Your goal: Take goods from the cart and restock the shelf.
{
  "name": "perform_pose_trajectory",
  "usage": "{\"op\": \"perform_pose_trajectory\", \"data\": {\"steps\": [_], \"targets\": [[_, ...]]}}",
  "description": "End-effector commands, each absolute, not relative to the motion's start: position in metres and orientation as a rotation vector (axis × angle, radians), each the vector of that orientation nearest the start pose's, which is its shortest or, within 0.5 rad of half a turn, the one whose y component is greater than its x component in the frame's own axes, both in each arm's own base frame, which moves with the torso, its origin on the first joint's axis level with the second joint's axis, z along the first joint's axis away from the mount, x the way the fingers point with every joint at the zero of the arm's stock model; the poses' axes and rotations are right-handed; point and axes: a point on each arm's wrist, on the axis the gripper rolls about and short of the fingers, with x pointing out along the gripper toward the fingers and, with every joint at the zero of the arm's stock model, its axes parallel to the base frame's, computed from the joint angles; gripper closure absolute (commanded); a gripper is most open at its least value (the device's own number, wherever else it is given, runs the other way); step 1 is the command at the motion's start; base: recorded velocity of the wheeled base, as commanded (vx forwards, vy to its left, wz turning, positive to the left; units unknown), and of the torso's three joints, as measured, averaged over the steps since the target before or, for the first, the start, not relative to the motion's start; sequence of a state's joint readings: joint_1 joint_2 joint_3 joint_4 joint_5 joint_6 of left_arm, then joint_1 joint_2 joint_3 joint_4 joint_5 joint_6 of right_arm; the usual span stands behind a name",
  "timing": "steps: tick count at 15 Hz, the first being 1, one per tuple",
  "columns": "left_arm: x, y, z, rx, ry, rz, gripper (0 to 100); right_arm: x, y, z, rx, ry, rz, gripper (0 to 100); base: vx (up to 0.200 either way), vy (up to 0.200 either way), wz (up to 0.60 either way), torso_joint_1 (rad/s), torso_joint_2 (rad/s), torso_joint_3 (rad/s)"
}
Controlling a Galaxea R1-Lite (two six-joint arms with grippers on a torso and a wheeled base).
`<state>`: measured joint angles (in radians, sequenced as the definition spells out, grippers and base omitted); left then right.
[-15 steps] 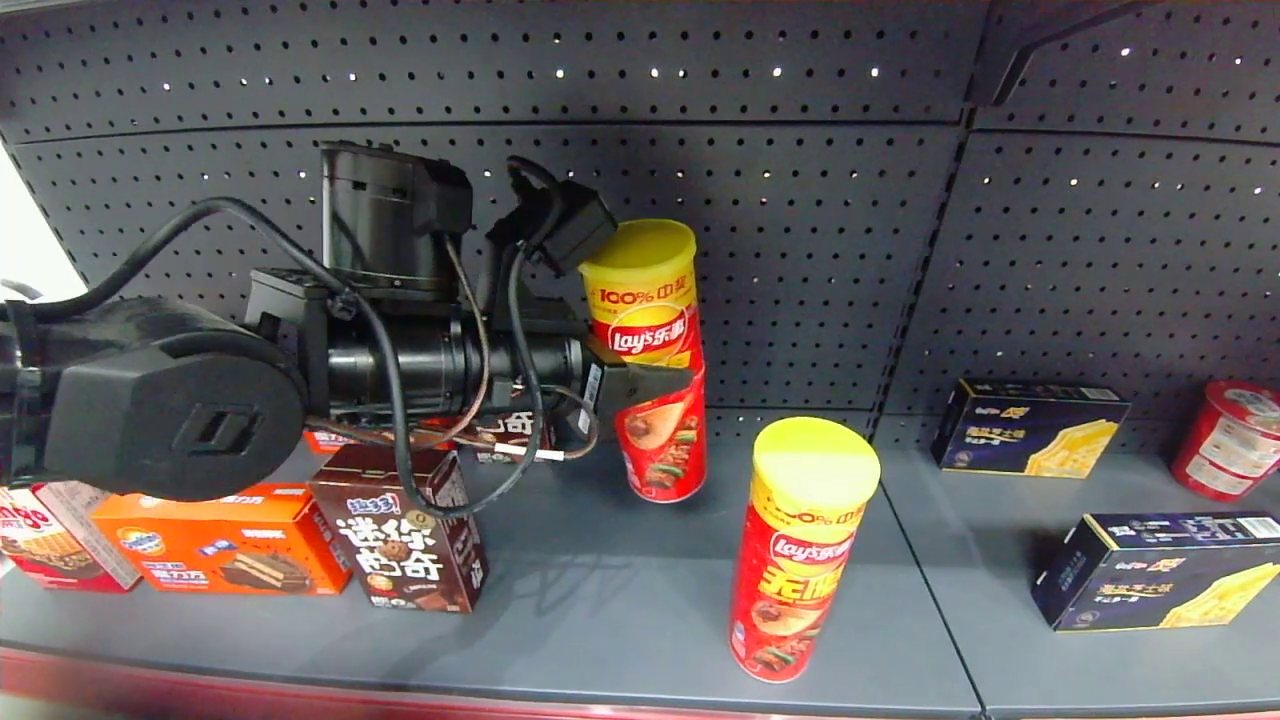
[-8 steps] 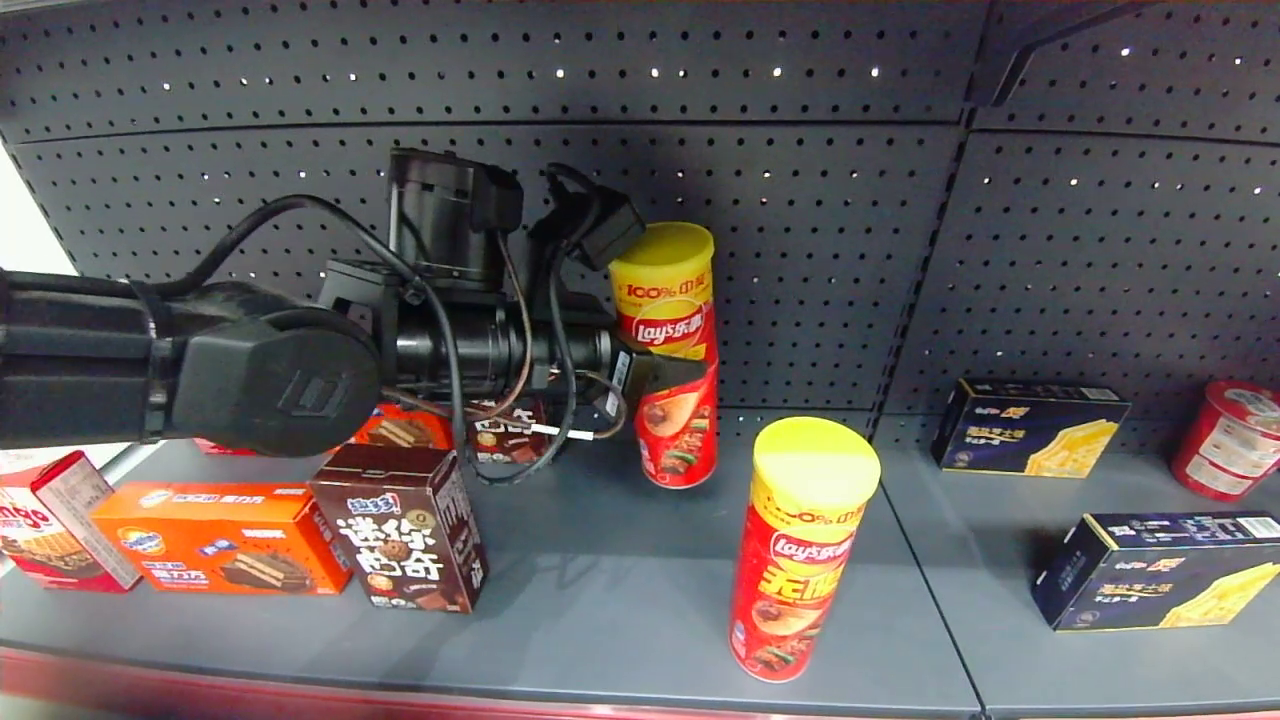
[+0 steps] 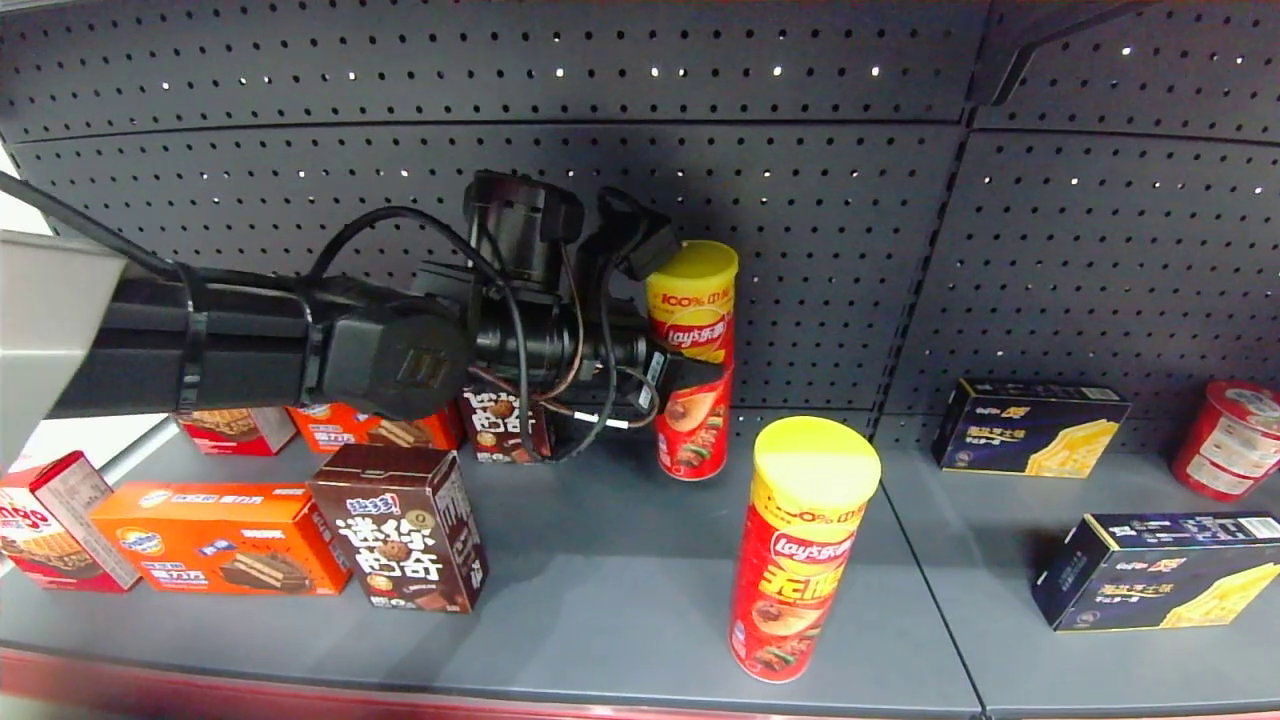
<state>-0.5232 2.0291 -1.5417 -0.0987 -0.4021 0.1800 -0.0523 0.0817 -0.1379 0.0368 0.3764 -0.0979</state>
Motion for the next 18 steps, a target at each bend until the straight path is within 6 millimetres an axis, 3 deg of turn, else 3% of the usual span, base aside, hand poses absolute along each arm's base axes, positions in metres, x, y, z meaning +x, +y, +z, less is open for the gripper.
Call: {"op": "perform_pose_trajectory", "data": {"steps": [1, 7, 18], "targets": [[0.367, -0.221, 0.204, 0.224, 0.351, -0.955, 100, -0.027, 0.01, 0.112, -0.101, -0.032, 0.323, 0, 0.0, 0.0, 0.0, 0.0, 0.0, 0.0], [0.39, -0.233, 0.2, 0.25, 0.364, -0.983, 100, -0.026, 0.01, 0.109, -0.1, -0.026, 0.321, 0, 0.0, 0.0, 0.0, 0.0, 0.0, 0.0], [0.397, -0.241, 0.182, 0.272, 0.381, -1.0, 100, -0.023, 0.009, 0.105, -0.103, -0.043, 0.321, 0, 0.0, 0.0, 0.0, 0.0, 0.0, 0.0]]}}
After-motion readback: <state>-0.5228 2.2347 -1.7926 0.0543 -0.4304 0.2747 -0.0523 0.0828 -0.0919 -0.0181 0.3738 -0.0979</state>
